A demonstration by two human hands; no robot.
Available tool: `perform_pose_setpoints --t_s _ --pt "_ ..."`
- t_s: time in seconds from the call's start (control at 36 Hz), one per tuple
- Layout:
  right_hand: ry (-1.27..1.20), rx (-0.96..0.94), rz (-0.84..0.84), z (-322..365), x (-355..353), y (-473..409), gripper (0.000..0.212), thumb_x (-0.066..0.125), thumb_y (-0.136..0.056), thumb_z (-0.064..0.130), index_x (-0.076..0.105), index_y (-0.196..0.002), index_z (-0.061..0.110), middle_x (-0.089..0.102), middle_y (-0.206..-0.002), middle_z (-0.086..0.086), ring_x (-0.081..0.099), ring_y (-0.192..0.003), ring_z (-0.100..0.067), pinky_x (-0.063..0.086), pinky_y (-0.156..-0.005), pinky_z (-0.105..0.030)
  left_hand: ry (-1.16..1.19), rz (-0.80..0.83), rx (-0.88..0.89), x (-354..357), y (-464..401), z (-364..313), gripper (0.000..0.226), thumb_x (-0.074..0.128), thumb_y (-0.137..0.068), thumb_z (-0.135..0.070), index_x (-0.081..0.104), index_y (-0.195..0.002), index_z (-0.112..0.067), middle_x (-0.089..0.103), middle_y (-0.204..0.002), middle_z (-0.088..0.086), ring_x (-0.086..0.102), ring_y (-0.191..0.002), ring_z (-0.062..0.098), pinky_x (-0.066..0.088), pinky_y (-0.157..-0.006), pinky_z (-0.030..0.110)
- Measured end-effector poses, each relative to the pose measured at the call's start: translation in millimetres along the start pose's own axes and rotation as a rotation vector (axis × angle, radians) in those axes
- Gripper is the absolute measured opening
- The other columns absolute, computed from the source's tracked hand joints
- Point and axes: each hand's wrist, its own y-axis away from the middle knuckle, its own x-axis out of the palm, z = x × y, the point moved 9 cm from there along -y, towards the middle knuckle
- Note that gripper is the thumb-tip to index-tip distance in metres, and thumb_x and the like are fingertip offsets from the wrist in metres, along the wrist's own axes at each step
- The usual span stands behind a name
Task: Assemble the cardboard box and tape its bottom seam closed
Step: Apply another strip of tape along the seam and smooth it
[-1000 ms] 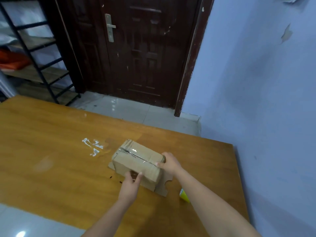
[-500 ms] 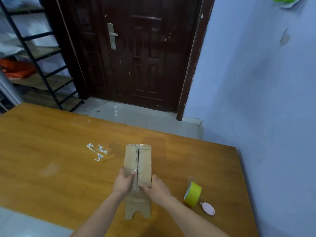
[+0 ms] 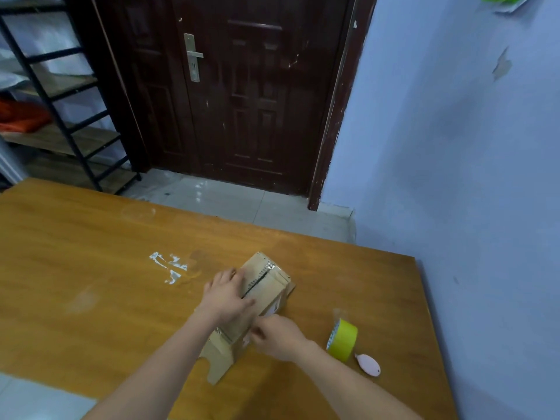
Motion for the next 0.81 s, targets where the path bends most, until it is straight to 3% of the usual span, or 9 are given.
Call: perform_pose_setpoints --t_s 0.11,0.19,0.31,0.39,0.47,0.58,0.69,0.81 --pt "0.013 0.054 -0.230 -24 -43 3 0.025 0.041 -0.093 0.031 0.055 -0.077 0.018 0.057 -0.077 -0.001 0.052 -0.072 -0.021 0.033 -0.053 -0.028 -0.126 0.074 0.026 22 5 -11 0.108 0.047 -0.069 -0.078 -0.003 -0.151 -0.029 -0.013 -0.158 0.007 -0.007 -0.145 0.028 0.002 -0.115 0.049" --pt "-0.011 0.176 -0.357 -48 -69 2 0.021 0.043 -0.092 0.027 0.048 -0.073 0.019 0.050 -0.078 0.002 0.049 -0.073 -0.020 0.033 -0.059 -0.029 -0.197 0.136 0.035 39 12 -11 0.122 0.058 -0.067 -0.074 -0.023 -0.146 -0.028 -0.031 -0.152 0.009 -0.022 -0.142 0.030 -0.006 -0.114 0.051" --pt "-0.114 0.306 -0.403 -74 -87 -8 0.013 0.045 -0.091 0.029 0.053 -0.096 0.019 0.052 -0.100 0.004 0.054 -0.089 -0.017 0.044 -0.071 -0.033 -0.235 0.153 0.051 40 16 -9 0.119 0.065 -0.073 -0.056 -0.026 -0.145 -0.025 -0.031 -0.153 0.010 -0.025 -0.141 0.032 -0.007 -0.114 0.054" --pt "-0.151 0.403 -0.344 -86 -85 -19 0.045 0.047 -0.091 0.040 0.045 -0.129 0.015 0.047 -0.127 0.001 0.049 -0.116 -0.018 0.046 -0.091 -0.036 -0.242 0.202 0.102 40 19 -9 0.119 0.065 -0.076 -0.051 -0.027 -0.144 -0.021 -0.033 -0.152 0.008 -0.028 -0.139 0.033 -0.010 -0.113 0.056" --pt "-0.212 0.464 -0.236 -87 -71 -31 0.061 0.046 -0.091 0.047 0.037 -0.140 0.011 0.042 -0.141 -0.006 0.043 -0.128 -0.023 0.041 -0.103 -0.040 -0.245 0.242 0.167 39 23 -6 0.119 0.067 -0.078 -0.045 -0.028 -0.144 -0.020 -0.035 -0.151 0.005 -0.032 -0.137 0.032 -0.015 -0.112 0.055" --pt "-0.253 0.450 -0.163 -71 -56 -40 0.040 0.048 -0.090 0.047 0.059 -0.105 0.011 0.063 -0.109 -0.008 0.058 -0.097 -0.027 0.049 -0.083 -0.035 -0.291 0.290 0.262 36 28 -3 0.113 0.068 -0.080 -0.032 -0.023 -0.146 -0.023 -0.035 -0.151 0.003 -0.032 -0.138 0.031 -0.015 -0.112 0.053" --pt "-0.250 0.499 -0.201 -64 -49 -41 0.043 0.044 -0.094 0.045 0.063 -0.100 0.006 0.066 -0.104 -0.016 0.061 -0.095 -0.033 0.041 -0.069 -0.033 -0.320 0.284 0.311 32 28 7 0.105 0.060 -0.082 -0.014 -0.022 -0.147 -0.024 -0.033 -0.152 0.002 -0.032 -0.138 0.027 -0.016 -0.112 0.050" --pt "-0.282 0.549 -0.239 -63 -42 -37 0.042 0.044 -0.096 0.042 0.065 -0.099 0.006 0.067 -0.102 -0.014 0.062 -0.094 -0.033 0.041 -0.067 -0.032 -0.345 0.206 0.317 33 28 15 0.101 0.052 -0.080 -0.009 -0.022 -0.147 -0.025 -0.032 -0.152 -0.001 -0.033 -0.138 0.024 -0.018 -0.111 0.049"
